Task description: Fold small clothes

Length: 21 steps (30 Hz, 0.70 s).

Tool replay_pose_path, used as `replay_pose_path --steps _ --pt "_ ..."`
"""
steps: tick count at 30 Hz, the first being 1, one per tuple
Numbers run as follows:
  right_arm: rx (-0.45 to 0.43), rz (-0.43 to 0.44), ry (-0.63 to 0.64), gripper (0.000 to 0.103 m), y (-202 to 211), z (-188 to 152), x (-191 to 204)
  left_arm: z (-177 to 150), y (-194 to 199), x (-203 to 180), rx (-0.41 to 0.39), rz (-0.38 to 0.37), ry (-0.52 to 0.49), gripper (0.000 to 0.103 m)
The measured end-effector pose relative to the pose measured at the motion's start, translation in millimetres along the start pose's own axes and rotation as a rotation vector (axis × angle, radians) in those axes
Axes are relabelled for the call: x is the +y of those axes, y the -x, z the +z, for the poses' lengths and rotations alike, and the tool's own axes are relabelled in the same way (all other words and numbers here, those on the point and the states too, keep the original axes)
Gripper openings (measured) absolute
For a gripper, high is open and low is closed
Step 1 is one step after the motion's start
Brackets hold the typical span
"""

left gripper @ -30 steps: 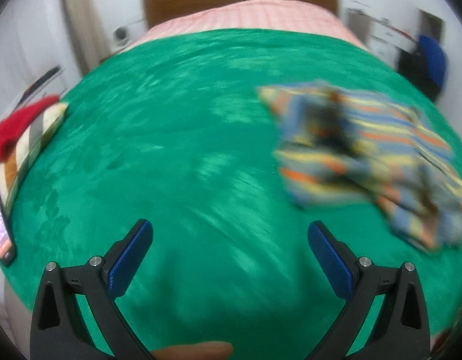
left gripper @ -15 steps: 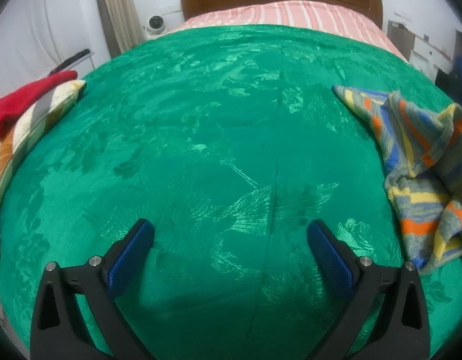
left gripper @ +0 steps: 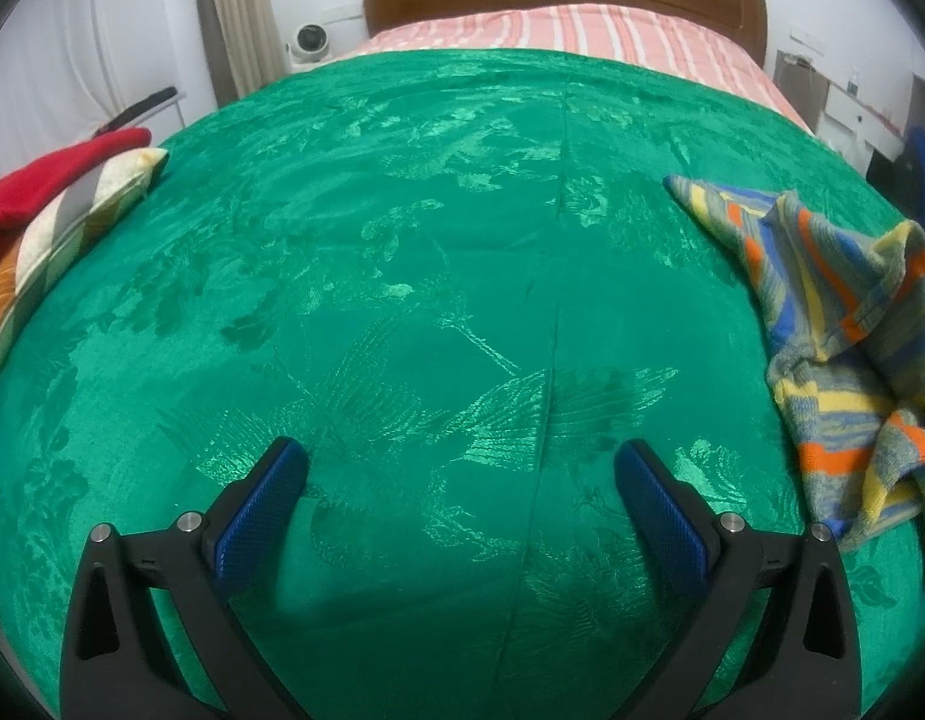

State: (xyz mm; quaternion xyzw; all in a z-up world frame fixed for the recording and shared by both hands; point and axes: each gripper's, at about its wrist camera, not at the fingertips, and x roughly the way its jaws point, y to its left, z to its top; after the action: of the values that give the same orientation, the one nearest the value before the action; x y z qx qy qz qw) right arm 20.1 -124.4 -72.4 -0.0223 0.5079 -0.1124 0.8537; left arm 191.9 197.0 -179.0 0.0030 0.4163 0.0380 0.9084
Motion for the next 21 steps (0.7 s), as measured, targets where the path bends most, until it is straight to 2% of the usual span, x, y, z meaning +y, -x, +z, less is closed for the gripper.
replay_pose_path --steps 7,12,17,21 --pt "0.052 -0.023 -0.023 0.103 -7 -7 -2 0 0 0 0.000 0.000 0.001 0.103" --pt "-0.004 -0.023 -0.054 0.103 1 -5 -10 0 0 0 -0.001 0.000 0.001 0.103" --pt "0.021 0.031 -0.095 0.103 -12 -9 -14 0 0 1 -0.001 -0.001 0.001 0.103" --pt "-0.009 0.063 -0.091 0.103 -9 -13 -16 0 0 0 -0.001 -0.001 0.001 0.103"
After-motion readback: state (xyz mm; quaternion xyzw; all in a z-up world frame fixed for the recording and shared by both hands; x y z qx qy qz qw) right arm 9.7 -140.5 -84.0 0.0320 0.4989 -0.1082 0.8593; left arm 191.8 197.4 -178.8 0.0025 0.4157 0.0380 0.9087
